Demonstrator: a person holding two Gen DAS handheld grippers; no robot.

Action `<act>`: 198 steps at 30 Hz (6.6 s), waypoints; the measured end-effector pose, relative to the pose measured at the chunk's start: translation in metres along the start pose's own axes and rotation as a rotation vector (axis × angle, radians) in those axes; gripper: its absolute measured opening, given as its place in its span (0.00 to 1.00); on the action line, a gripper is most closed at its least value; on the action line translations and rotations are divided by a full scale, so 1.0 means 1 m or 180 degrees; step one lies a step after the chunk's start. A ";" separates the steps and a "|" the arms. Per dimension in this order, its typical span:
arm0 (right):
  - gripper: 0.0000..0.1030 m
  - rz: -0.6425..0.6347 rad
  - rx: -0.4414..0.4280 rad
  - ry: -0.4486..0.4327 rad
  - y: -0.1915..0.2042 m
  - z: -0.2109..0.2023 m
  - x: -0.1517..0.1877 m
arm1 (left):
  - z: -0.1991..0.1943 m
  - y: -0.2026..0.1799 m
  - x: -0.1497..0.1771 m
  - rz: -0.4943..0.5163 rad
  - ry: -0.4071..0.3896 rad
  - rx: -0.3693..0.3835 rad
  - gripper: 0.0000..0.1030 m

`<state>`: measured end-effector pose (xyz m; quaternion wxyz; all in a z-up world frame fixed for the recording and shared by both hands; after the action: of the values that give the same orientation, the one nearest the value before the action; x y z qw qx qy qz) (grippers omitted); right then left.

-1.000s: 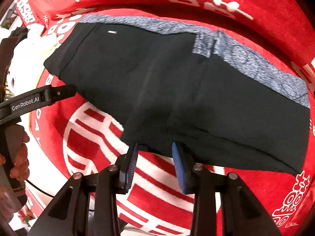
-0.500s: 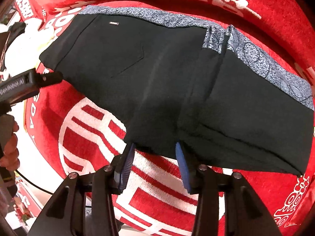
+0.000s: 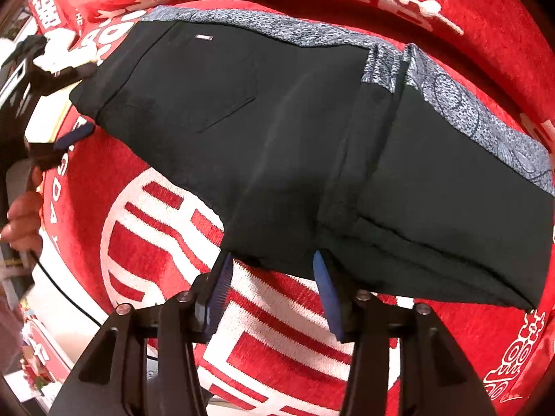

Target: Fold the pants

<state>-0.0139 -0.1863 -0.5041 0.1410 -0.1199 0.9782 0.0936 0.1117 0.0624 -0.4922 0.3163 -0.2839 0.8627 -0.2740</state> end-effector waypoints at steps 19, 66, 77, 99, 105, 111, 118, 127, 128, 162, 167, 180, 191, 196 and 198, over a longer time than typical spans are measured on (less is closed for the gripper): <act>0.62 0.0018 0.0010 0.0062 0.000 0.003 -0.007 | 0.033 -0.017 -0.007 0.0235 0.0105 -0.0438 0.85; 0.70 0.0164 -0.0718 0.0095 0.049 -0.017 -0.176 | 0.033 -0.062 0.014 0.2866 -0.0372 -0.1344 0.41; 0.78 -0.0124 -0.1167 0.0709 0.144 0.015 -0.238 | 0.034 -0.068 0.024 0.3353 -0.0408 -0.1456 0.41; 0.15 -0.0249 -0.1435 0.0669 0.136 0.014 -0.219 | -0.005 -0.159 0.042 0.3425 -0.0559 -0.0967 0.41; 0.15 0.0319 -0.1738 0.0056 0.071 -0.055 -0.217 | -0.022 -0.240 0.075 0.3437 -0.0583 -0.0528 0.41; 0.16 0.0762 -0.1793 -0.0390 -0.025 -0.120 -0.193 | -0.023 -0.320 0.144 0.3615 -0.0435 -0.0067 0.41; 0.16 0.1395 -0.1707 -0.0648 -0.149 -0.142 -0.134 | 0.012 -0.364 0.251 0.4095 -0.0079 0.0185 0.41; 0.16 0.1951 -0.1623 -0.0542 -0.233 -0.097 -0.053 | 0.057 -0.360 0.351 0.4436 0.0345 0.0121 0.41; 0.16 0.1946 -0.1603 -0.0547 -0.231 -0.094 -0.047 | 0.062 -0.356 0.358 0.4521 0.0343 0.0090 0.42; 0.34 0.1449 -0.0052 -0.0764 -0.196 -0.110 -0.017 | 0.046 -0.207 0.218 0.3070 0.0950 -0.1036 0.89; 0.34 0.1529 0.0088 -0.0405 -0.198 -0.073 0.003 | 0.041 -0.197 0.213 0.2928 0.1120 -0.1005 0.89; 0.44 0.1647 0.0307 -0.0149 -0.175 -0.065 0.022 | 0.023 -0.179 0.188 0.2936 0.1202 -0.0965 0.89; 0.54 0.1636 0.0261 -0.0207 -0.130 -0.080 0.011 | 0.016 -0.167 0.172 0.3115 0.1170 -0.0917 0.89; 0.57 0.1594 0.0221 -0.0254 -0.120 -0.082 0.002 | 0.018 -0.159 0.166 0.3100 0.1197 -0.0937 0.89; 0.57 0.1613 0.0197 -0.0244 -0.116 -0.078 -0.003 | 0.023 -0.156 0.167 0.3130 0.1219 -0.0977 0.89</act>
<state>-0.0006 -0.3134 -0.4467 0.1537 0.1370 0.9734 0.1005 0.0707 -0.1619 -0.4707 0.1994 0.1648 0.9659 -0.0117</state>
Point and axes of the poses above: each gripper's, at about its wrist camera, not at the fingertips, and z roughly the way its jaws point, y to its left, x to its underside, the point moved 10 cm from there along z, roughly the way its jaws point, and after that the axes turned 15 degrees about -y, right-handed, at the moved point
